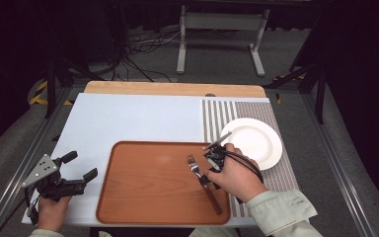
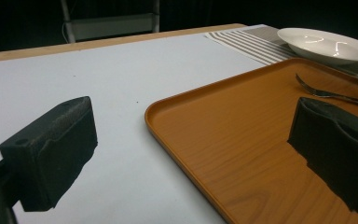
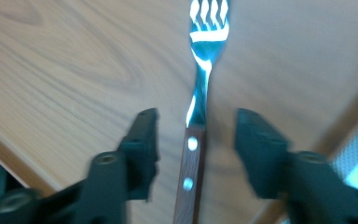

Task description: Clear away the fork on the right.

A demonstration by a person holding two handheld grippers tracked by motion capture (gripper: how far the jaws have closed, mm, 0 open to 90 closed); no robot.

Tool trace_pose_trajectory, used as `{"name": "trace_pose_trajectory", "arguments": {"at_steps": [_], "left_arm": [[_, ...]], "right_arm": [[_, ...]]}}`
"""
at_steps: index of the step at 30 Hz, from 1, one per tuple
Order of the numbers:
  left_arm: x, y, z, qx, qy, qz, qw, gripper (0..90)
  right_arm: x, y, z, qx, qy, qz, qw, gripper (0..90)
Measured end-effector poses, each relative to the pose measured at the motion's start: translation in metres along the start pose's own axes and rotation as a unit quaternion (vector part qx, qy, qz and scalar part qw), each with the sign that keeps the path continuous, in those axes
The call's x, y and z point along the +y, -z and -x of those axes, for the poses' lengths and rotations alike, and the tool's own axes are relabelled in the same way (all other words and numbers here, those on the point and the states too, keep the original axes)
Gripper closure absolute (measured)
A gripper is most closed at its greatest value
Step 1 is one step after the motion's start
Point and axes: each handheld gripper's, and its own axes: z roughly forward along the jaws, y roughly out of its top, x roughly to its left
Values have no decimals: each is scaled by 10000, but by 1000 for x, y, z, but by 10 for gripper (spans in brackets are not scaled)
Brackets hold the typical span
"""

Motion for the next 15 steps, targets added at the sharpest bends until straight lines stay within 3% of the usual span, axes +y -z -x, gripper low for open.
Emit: {"name": "trace_pose_trajectory", "arguments": {"at_steps": [2,4,7,8,10,11,15], "left_arm": [[0,0,0,2,-10,0,10000,18],[0,0,0,10,0,5,10000,18],[0,0,0,5,-18,2,10000,18],[0,0,0,5,-18,2,10000,18],[0,0,0,8,-12,4,10000,18],[0,0,0,11,-14,9,10000,18],[0,0,0,17,-26,18,10000,18]], "right_arm": [[1,0,0,-50,426,330,9985,302],[3,2,0,-80,886,603,9942,209],[6,5,0,-74,1267,742,9891,174],[6,5,0,-74,1267,742,9891,174],[9,8,0,23,1524,885,9843,174],[12,9,-1,80,1804,987,9786,187],[19,9,-1,57,2461,1011,9639,278]]}}
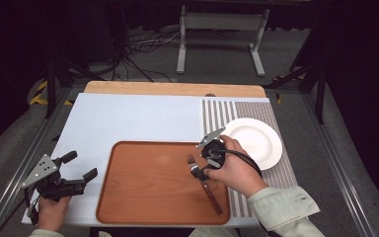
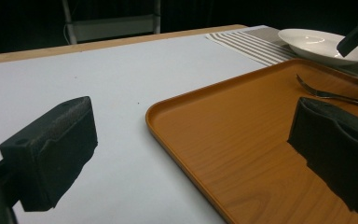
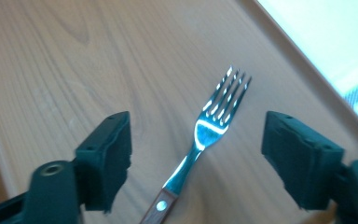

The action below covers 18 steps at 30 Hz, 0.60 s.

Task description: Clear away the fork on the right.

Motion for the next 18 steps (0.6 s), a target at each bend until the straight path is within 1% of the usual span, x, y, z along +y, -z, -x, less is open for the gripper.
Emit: {"name": "trace_pose_trajectory", "arguments": {"at_steps": [1,2,4,5,6,8,11,12,13,15,17,18], "left_arm": [[0,0,0,0,0,0,10000,19],[0,0,0,0,0,-1,10000,19],[0,0,0,-2,7,-1,10000,19],[0,0,0,0,7,-4,10000,19],[0,0,0,-3,8,-1,10000,19],[0,0,0,4,2,2,10000,19],[0,0,0,-6,-19,-24,10000,20],[0,0,0,-8,-19,-24,10000,20],[0,0,0,-8,-19,-24,10000,20],[0,0,-1,-4,-13,-10,10000,20],[0,0,0,-5,-11,-10,10000,20],[0,0,0,-15,-14,-25,10000,20]], "right_arm": [[0,0,0,0,0,0,10000,278],[2,-2,1,18,194,75,9998,315],[4,-8,3,147,406,195,9989,384],[4,-11,3,222,488,294,9981,452],[5,-13,5,258,526,293,9979,510],[6,-18,7,257,602,314,9974,667],[7,-26,8,292,578,305,9974,805],[7,-29,9,307,626,298,9971,822],[8,-33,9,278,689,330,9967,859],[9,-37,9,254,768,319,9962,900],[9,-39,10,235,764,315,9963,900],[9,-44,12,189,729,284,9968,900]]}}
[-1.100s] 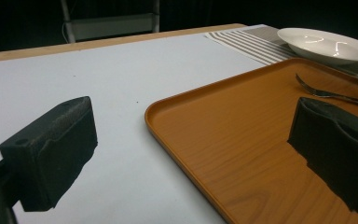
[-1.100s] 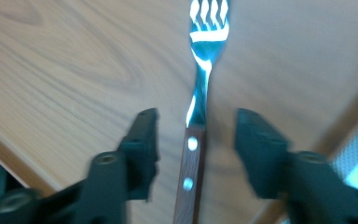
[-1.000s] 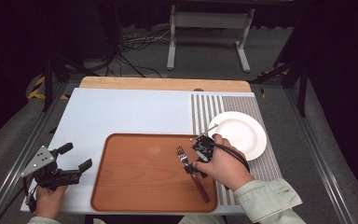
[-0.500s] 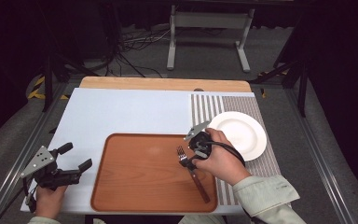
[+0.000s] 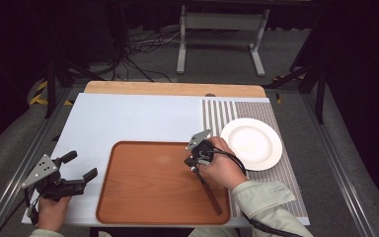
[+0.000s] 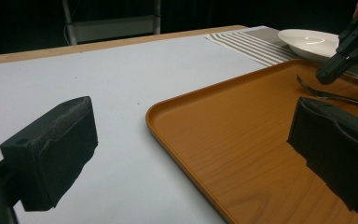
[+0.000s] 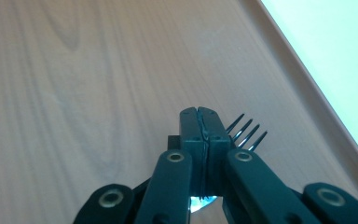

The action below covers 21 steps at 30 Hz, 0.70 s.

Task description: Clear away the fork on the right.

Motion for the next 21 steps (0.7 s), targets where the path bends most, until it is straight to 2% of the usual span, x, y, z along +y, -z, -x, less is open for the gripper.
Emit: {"name": "trace_pose_trajectory", "arguments": {"at_steps": [10,21], "left_arm": [[0,-1,0,-1,5,9,10000,20],[0,-1,0,-16,21,15,10000,21]], "right_arm": [[-2,-16,3,-9,2,-81,10000,900],[-3,-22,3,-40,-28,-146,9999,900]]}}
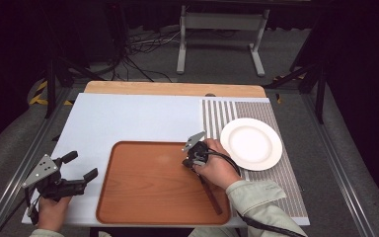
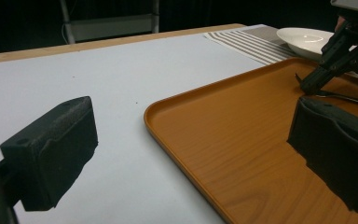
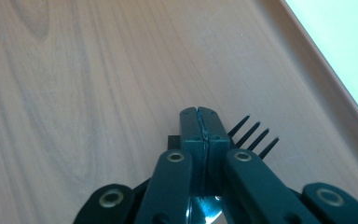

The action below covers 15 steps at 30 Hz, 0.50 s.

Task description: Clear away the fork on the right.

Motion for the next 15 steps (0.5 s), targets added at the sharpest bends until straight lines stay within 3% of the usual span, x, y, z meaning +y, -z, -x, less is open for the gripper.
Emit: {"name": "trace_pose_trajectory", "arguments": {"at_steps": [15], "left_arm": [[1,0,0,-3,-21,0,10000,21]], "right_arm": [[-4,4,7,-161,-172,-159,9996,900]]}}
